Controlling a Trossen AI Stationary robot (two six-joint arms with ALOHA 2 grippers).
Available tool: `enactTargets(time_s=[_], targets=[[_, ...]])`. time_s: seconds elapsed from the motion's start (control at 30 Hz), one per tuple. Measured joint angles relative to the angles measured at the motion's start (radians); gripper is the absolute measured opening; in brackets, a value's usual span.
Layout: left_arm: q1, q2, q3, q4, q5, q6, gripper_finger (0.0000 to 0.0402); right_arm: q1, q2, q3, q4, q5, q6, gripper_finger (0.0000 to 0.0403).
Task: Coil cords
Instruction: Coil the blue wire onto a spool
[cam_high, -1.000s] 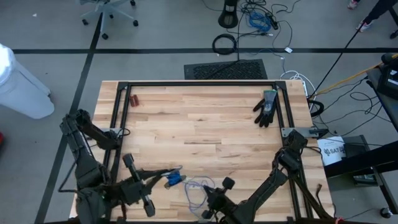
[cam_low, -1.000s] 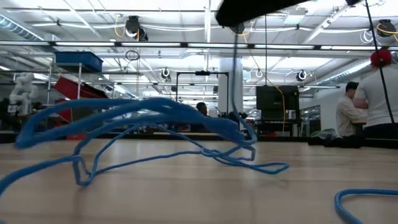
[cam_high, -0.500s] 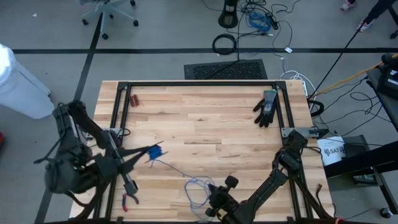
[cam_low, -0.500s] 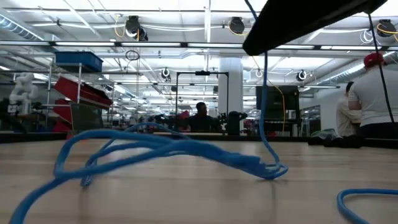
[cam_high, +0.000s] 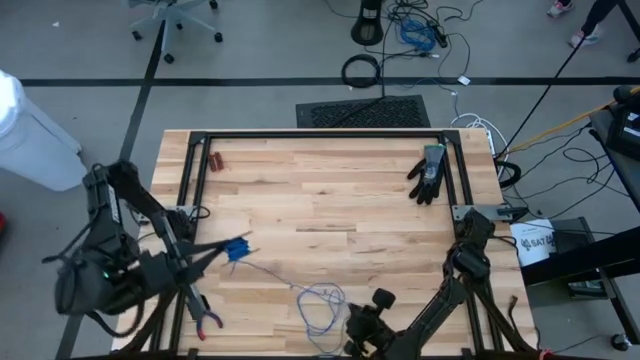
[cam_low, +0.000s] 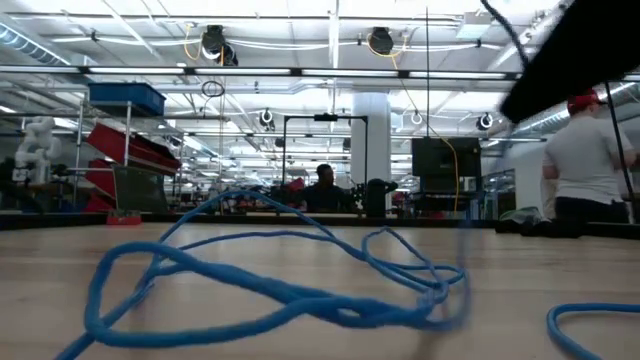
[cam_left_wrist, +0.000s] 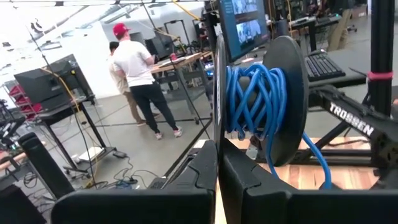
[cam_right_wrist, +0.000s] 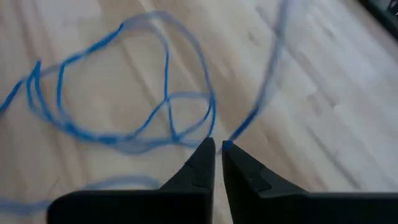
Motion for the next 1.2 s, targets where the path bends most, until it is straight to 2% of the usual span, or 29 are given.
enactTargets(time_s=[0.1,0.2,0.3,0.37,0.4,0.5,0.53,0.63,0.73,0.83,0.97,1.03,1.13,1.2], targets=[[0.0,0.022,0.0,-0.001,0.011,-0.002,0.0006,0.021,-0.007,0.0,-0.007,-0.059,0.002,0.0037],[0.002,0.04,0.0,-0.002,0.072,-0.039,0.0006,0.036,-0.029,0.0,-0.02,-0.107,0.004,0.0057],[0.006,0.064,0.0,-0.006,0.124,-0.076,0.0006,0.048,-0.059,0.0,-0.017,-0.068,0.016,0.0073],[0.012,0.08,-0.004,-0.006,0.132,-0.104,0.0006,0.057,-0.078,0.0,0.01,0.06,0.026,0.008],[0.014,0.086,-0.01,-0.007,0.132,-0.119,0.0006,0.064,-0.083,0.0,0.041,0.171,0.024,0.0083],[0.025,0.11,-0.036,-0.011,0.137,-0.176,0.0006,0.105,-0.082,0.0,0.245,0.632,-0.116,0.0087],[0.03,0.12,-0.042,-0.017,0.151,-0.202,0.0006,0.117,-0.081,0.0,0.303,0.716,-0.164,0.0088],[0.042,0.152,-0.053,-0.059,0.204,-0.298,0.0006,0.122,-0.091,-0.002,0.34,0.722,-0.221,0.0088],[0.063,0.178,-0.07,-0.057,0.237,-0.343,0.0006,0.099,-0.103,0.002,0.456,0.731,-0.301,0.0089],[0.084,0.196,-0.085,-0.061,0.253,-0.373,0.0006,0.089,-0.11,0.031,0.556,0.627,-0.584,0.0089],[0.115,0.197,-0.085,-0.046,0.259,-0.369,0.0006,0.031,-0.138,0.105,0.518,0.352,-0.945,0.0089],[0.122,0.196,-0.085,-0.045,0.261,-0.369,0.0006,-0.006,-0.172,0.138,0.469,0.212,-1.045,0.0089],[0.127,0.196,-0.085,-0.048,0.267,-0.368,0.0006,-0.054,-0.246,0.164,0.392,-0.057,-1.151,0.0089],[0.127,0.196,-0.085,-0.048,0.275,-0.368,0.0006,-0.073,-0.31,0.164,0.309,-0.157,-1.165,0.0089]])
